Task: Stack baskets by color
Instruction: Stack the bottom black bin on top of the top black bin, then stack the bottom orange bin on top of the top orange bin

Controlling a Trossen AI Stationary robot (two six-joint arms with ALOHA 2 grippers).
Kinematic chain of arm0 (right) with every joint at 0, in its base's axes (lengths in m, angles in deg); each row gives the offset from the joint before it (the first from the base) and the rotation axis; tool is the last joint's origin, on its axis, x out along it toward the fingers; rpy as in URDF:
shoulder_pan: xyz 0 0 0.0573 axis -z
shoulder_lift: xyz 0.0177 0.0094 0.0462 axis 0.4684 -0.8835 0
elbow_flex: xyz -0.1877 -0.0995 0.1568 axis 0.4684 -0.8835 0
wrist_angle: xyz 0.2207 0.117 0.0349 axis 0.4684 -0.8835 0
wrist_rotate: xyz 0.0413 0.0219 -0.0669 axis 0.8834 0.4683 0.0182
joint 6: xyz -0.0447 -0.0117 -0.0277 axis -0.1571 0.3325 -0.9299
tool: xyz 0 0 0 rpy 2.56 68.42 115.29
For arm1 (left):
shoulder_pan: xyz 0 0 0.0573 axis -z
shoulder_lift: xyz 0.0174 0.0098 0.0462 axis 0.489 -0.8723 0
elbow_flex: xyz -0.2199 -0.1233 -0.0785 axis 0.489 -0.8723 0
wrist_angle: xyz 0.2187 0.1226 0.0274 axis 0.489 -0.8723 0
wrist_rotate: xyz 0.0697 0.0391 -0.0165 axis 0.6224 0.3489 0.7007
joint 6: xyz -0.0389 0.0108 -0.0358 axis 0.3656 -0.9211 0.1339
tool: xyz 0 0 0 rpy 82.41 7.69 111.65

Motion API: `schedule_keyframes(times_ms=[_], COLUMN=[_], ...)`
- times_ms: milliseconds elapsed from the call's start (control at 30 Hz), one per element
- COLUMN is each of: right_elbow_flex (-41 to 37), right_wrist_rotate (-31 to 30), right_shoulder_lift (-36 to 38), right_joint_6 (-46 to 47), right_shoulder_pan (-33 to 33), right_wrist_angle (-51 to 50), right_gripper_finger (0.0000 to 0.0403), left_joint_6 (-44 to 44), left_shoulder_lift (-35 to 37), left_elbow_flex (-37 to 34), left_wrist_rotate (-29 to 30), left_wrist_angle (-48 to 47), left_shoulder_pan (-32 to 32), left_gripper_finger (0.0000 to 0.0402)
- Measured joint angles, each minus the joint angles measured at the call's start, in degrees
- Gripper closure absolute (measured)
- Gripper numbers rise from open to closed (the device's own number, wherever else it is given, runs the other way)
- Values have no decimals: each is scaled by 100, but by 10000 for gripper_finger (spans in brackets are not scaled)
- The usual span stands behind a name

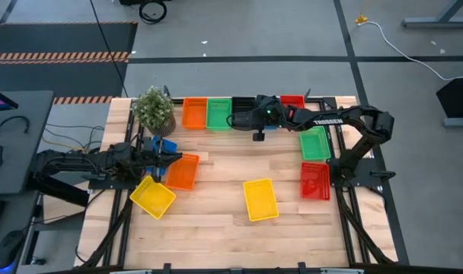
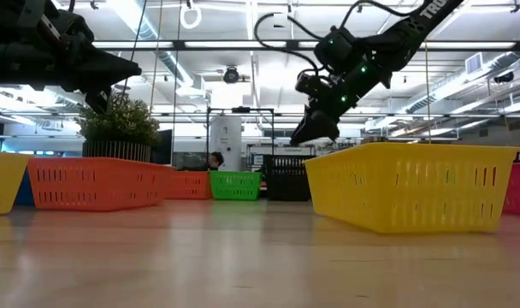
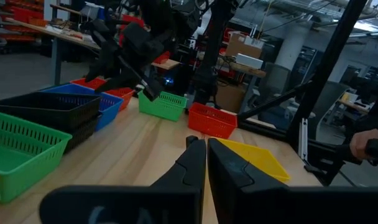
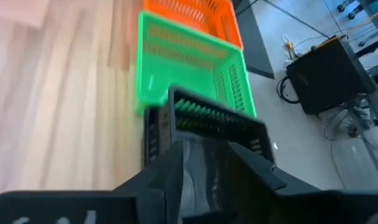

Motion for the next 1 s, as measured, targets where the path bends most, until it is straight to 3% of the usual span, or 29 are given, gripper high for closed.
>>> schedule_keyframes(times_ms=[267, 467, 667, 833, 1000], right_elbow_flex=[5, -2, -2, -2, -2], right_wrist_rotate=[89, 100, -90, -50, 190], right_shoulder_lift=[-183, -663, -317, 68, -46], right_joint_6=[1612, 1616, 1578, 1721, 1948], right_shoulder_pan=[-2, 67, -56, -496, -1372], right_wrist_angle=[148, 121, 179, 255, 510], right_gripper_finger=[302, 354, 391, 399, 396], left_joint_6=[0, 5, 13, 17, -10], left_shoulder_lift=[0, 0, -1, -1, -2], left_elbow_flex=[0, 0, 0, 0, 0], left_wrist_rotate=[227, 402, 404, 404, 315], left_wrist_angle=[4, 3, 4, 4, 34], left_shoulder_pan=[0, 0, -4, -4, -4], left_gripper_finger=[375, 381, 382, 377, 383])
